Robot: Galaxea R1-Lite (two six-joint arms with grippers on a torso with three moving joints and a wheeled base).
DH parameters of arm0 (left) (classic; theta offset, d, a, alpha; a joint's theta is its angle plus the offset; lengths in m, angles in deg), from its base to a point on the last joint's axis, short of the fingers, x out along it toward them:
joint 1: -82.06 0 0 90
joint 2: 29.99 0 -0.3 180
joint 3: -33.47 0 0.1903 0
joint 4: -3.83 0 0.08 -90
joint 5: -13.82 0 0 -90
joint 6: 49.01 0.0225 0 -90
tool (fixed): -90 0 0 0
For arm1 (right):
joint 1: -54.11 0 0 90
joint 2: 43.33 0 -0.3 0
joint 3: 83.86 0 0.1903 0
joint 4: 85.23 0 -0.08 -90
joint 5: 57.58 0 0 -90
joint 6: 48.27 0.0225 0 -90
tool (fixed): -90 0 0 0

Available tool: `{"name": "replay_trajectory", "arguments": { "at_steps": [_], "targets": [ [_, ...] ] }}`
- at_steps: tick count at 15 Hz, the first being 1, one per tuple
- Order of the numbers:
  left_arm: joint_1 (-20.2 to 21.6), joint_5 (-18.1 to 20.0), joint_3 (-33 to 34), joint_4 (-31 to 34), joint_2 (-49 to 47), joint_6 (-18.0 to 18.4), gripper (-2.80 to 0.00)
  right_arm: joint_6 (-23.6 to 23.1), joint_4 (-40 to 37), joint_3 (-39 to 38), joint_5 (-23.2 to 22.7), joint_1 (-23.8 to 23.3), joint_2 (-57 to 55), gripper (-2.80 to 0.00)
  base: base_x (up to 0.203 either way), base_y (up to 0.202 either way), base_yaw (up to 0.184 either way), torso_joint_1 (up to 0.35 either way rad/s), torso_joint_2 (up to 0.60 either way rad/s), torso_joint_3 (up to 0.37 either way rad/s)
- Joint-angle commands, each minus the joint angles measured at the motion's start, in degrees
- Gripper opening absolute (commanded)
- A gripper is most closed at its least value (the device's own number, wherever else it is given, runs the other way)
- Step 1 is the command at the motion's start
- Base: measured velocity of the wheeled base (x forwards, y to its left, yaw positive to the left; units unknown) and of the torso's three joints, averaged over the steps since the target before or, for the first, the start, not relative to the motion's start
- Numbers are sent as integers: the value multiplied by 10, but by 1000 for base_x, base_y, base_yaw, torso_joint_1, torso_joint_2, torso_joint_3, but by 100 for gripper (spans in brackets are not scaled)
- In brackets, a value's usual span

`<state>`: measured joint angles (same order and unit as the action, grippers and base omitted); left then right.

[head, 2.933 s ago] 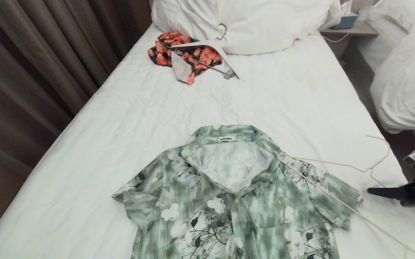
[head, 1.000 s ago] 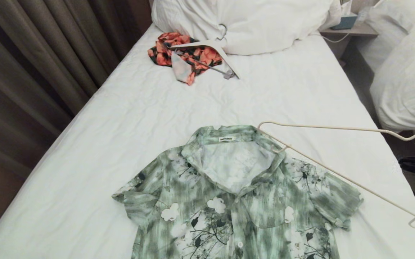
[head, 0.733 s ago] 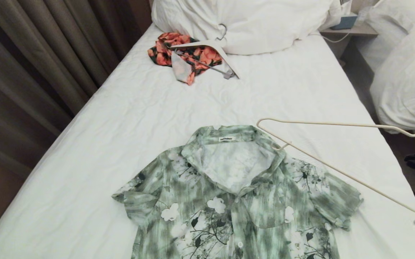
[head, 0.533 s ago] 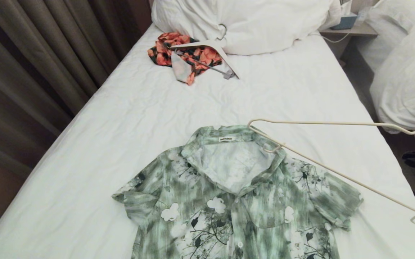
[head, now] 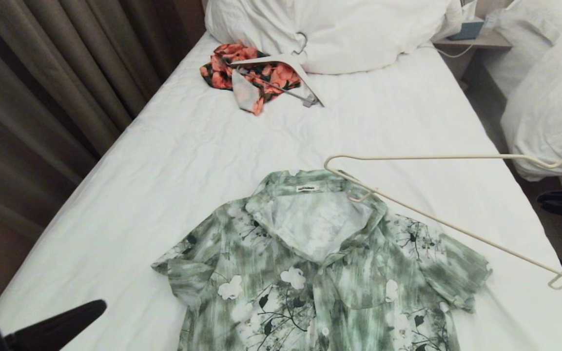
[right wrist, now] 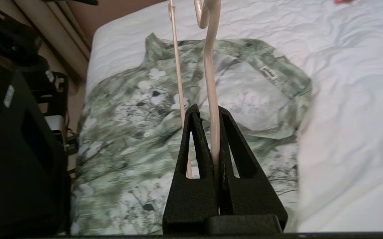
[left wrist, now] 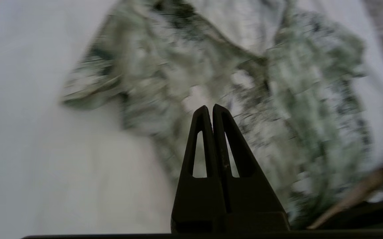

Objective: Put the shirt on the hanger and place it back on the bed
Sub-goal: Lift the shirt and hanger

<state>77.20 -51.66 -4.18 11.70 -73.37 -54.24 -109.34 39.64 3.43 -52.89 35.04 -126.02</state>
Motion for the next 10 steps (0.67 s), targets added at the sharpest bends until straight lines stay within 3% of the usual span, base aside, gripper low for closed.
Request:
{"name": "replay_trajectory", "arguments": {
  "at_steps": [1, 3, 6, 10],
  "targets": [
    [-57, 0, -24, -63, -173, -48, -280, -4, -2, 16, -5, -3, -19, -280, 0, 0, 0, 0, 0, 0],
    [-109, -23, -44, -131, -275, -85, -280, -4, -3, 18, -4, -4, -24, -280, 0, 0, 0, 0, 0, 0],
    [-165, -73, -61, -254, -431, -108, -280, -5, -2, 15, 15, 0, -26, -280, 0, 0, 0, 0, 0, 0],
    [-194, -150, -85, -426, -591, -115, -280, -5, 0, 19, 16, -7, -42, -280, 0, 0, 0, 0, 0, 0]
  ]
}}
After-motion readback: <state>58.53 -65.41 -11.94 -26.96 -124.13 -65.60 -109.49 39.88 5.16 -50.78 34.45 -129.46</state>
